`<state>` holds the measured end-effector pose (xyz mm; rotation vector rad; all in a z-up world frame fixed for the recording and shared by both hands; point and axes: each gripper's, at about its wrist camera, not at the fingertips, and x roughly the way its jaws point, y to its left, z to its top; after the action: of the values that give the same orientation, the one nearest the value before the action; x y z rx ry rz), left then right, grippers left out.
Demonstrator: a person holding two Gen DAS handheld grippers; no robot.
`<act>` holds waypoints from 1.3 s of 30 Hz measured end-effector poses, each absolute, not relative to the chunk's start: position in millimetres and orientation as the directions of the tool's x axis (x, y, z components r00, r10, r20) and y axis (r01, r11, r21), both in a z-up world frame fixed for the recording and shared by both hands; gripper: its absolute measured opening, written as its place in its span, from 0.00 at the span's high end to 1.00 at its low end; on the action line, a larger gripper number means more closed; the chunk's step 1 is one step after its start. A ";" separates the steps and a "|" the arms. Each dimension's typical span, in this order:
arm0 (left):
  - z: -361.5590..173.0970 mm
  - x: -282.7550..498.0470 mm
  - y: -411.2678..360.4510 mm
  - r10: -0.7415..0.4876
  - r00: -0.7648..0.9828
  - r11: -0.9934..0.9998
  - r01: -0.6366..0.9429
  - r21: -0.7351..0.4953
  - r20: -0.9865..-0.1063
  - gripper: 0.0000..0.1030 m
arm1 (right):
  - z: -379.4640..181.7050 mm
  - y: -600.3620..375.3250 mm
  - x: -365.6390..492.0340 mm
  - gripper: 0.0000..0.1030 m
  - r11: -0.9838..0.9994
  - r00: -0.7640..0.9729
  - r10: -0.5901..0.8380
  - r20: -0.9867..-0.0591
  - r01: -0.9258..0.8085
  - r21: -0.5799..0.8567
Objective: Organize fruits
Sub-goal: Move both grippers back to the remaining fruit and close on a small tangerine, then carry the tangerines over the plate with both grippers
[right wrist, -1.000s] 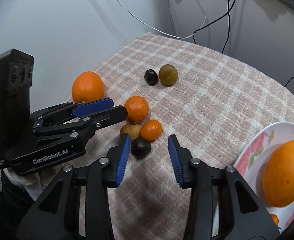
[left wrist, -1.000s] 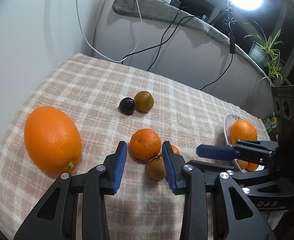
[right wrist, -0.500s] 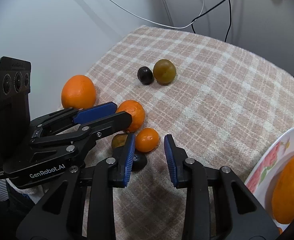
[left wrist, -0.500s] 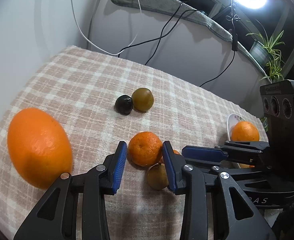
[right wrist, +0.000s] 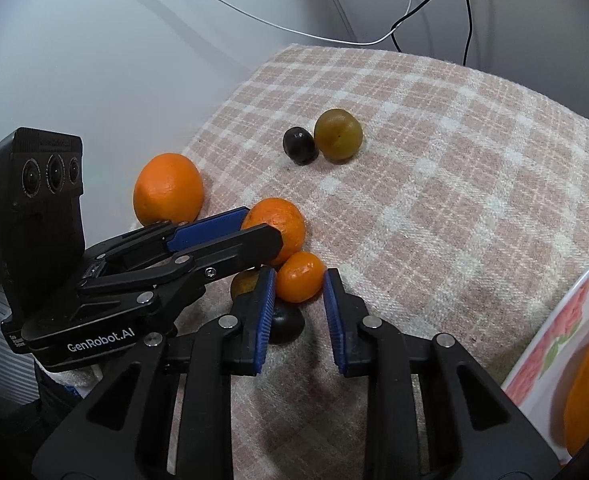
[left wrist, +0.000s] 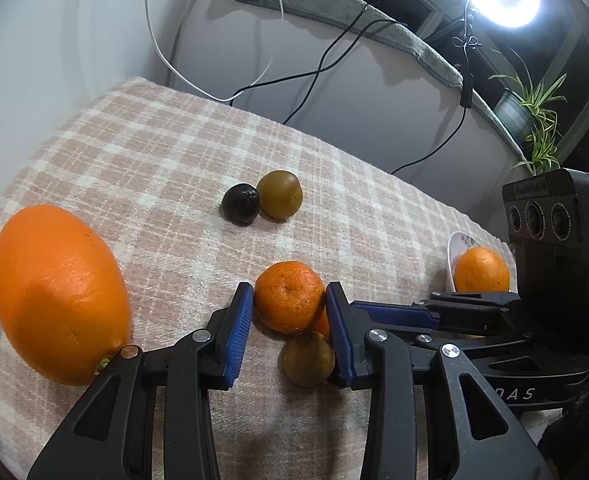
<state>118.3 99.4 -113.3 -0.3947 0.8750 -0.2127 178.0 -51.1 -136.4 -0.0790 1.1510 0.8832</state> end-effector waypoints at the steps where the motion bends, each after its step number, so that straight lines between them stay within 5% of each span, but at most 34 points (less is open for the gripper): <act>1: -112.9 118.1 99.0 -0.336 0.628 0.909 0.020 -0.417 -0.702 0.65 | -136.8 -50.7 178.0 0.75 0.671 0.122 0.567 -0.815 -0.642 0.370; 39: -71.0 79.3 55.4 -0.329 0.686 0.923 0.088 -0.376 -0.649 0.66 | -73.2 -122.0 141.1 0.78 0.705 0.306 0.588 -0.749 -0.648 0.288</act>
<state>79.3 55.4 -71.0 -0.3292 0.7831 -0.2384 141.1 -122.0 -73.2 -0.0724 0.9576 0.8185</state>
